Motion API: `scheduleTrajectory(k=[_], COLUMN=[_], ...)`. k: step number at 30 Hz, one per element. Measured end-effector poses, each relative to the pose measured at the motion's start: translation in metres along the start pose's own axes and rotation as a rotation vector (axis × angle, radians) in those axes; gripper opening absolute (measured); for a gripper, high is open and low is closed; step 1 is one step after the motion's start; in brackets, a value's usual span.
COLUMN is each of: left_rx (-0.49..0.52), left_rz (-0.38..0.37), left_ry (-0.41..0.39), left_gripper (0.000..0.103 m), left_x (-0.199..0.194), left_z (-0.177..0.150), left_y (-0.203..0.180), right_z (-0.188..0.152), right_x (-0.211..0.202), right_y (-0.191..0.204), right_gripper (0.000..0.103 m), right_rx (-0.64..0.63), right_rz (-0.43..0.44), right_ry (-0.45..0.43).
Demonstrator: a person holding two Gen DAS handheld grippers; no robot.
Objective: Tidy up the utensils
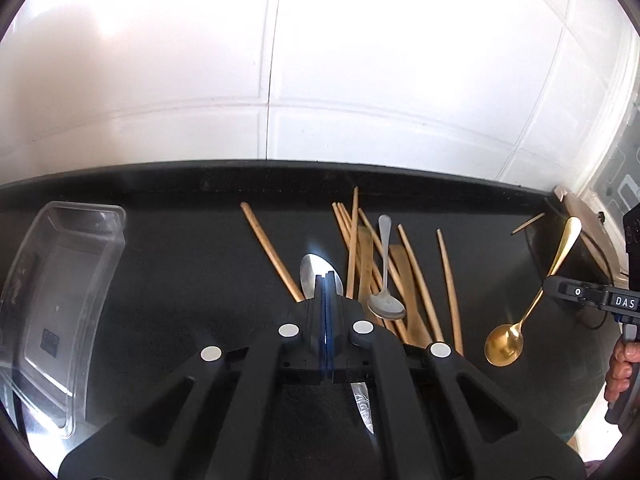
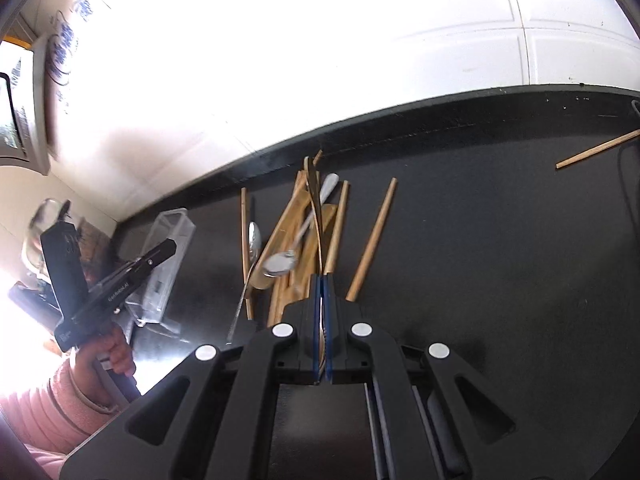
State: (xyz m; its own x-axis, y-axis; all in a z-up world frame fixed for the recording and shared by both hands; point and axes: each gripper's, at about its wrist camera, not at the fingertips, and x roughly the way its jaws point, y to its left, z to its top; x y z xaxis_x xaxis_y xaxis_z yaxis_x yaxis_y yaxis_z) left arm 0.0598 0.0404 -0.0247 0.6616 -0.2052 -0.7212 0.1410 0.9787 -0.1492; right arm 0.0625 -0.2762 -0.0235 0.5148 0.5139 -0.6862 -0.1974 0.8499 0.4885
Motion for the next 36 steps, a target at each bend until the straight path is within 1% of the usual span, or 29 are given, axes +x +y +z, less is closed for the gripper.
scheduleTrajectory(k=[3, 5, 6, 8, 9, 13, 14, 15, 17, 20, 24, 28, 30, 31, 33, 34, 35, 36], left_rx=[0.004, 0.018, 0.019, 0.000, -0.021, -0.178, -0.216, -0.251, -0.302, -0.365, -0.444, -0.461, -0.472, -0.475, -0.473, -0.475, -0.471, -0.451], left_rz=[0.029, 0.058, 0.087, 0.137, 0.135, 0.042, 0.015, 0.000, 0.013, 0.022, 0.019, 0.050, 0.064, 0.072, 0.075, 0.059, 0.045, 0.044], left_ry=[0.009, 0.097, 0.152, 0.194, 0.210, 0.310, 0.321, 0.328, 0.337, 0.371, 0.324, 0.279, 0.257, 0.241, 0.200, 0.187, 0.173, 0.179], left_gripper=[0.000, 0.000, 0.000, 0.000, 0.000, 0.001, 0.001, 0.001, 0.001, 0.001, 0.005, 0.007, 0.013, 0.023, 0.068, 0.098, 0.097, 0.097], left_x=[-0.007, 0.008, 0.019, 0.029, 0.032, 0.051, 0.055, 0.059, 0.067, 0.083, 0.090, 0.097, 0.100, 0.101, 0.097, 0.095, 0.094, 0.095], left_z=[-0.008, -0.015, -0.020, -0.031, -0.034, -0.045, -0.047, -0.048, -0.049, -0.049, -0.047, -0.039, -0.037, -0.036, -0.035, -0.035, -0.036, -0.037], left_y=[-0.002, 0.000, 0.000, 0.003, 0.004, 0.003, 0.004, 0.004, 0.005, 0.012, 0.016, 0.014, 0.012, 0.010, 0.004, 0.003, 0.000, -0.004], right_z=[-0.002, -0.006, -0.007, -0.014, -0.019, -0.032, -0.034, -0.036, -0.040, -0.045, -0.051, -0.054, -0.055, -0.056, -0.055, -0.055, -0.054, -0.053], right_x=[-0.008, -0.008, -0.009, -0.010, -0.011, -0.022, -0.026, -0.029, -0.035, -0.043, -0.046, -0.050, -0.052, -0.052, -0.049, -0.049, -0.048, -0.046], right_y=[0.006, 0.007, 0.007, 0.006, 0.005, -0.004, -0.009, -0.011, -0.020, -0.031, -0.046, -0.061, -0.066, -0.069, -0.070, -0.072, -0.075, -0.076], right_gripper=[0.002, 0.002, 0.002, 0.002, 0.002, 0.002, 0.002, 0.002, 0.002, 0.002, 0.002, 0.002, 0.002, 0.002, 0.002, 0.002, 0.002, 0.002], right_rx=[-0.039, -0.042, -0.043, -0.053, -0.060, -0.050, -0.042, -0.035, -0.017, -0.007, 0.013, 0.031, 0.030, 0.030, 0.032, 0.035, 0.039, 0.042], right_rz=[-0.005, 0.000, 0.002, -0.002, -0.006, -0.019, -0.025, -0.029, -0.034, -0.048, -0.065, -0.075, -0.080, -0.080, -0.082, -0.082, -0.081, -0.081], right_ry=[-0.009, 0.004, 0.010, 0.021, 0.026, 0.028, 0.026, 0.025, 0.025, 0.028, 0.037, 0.048, 0.053, 0.055, 0.062, 0.064, 0.069, 0.073])
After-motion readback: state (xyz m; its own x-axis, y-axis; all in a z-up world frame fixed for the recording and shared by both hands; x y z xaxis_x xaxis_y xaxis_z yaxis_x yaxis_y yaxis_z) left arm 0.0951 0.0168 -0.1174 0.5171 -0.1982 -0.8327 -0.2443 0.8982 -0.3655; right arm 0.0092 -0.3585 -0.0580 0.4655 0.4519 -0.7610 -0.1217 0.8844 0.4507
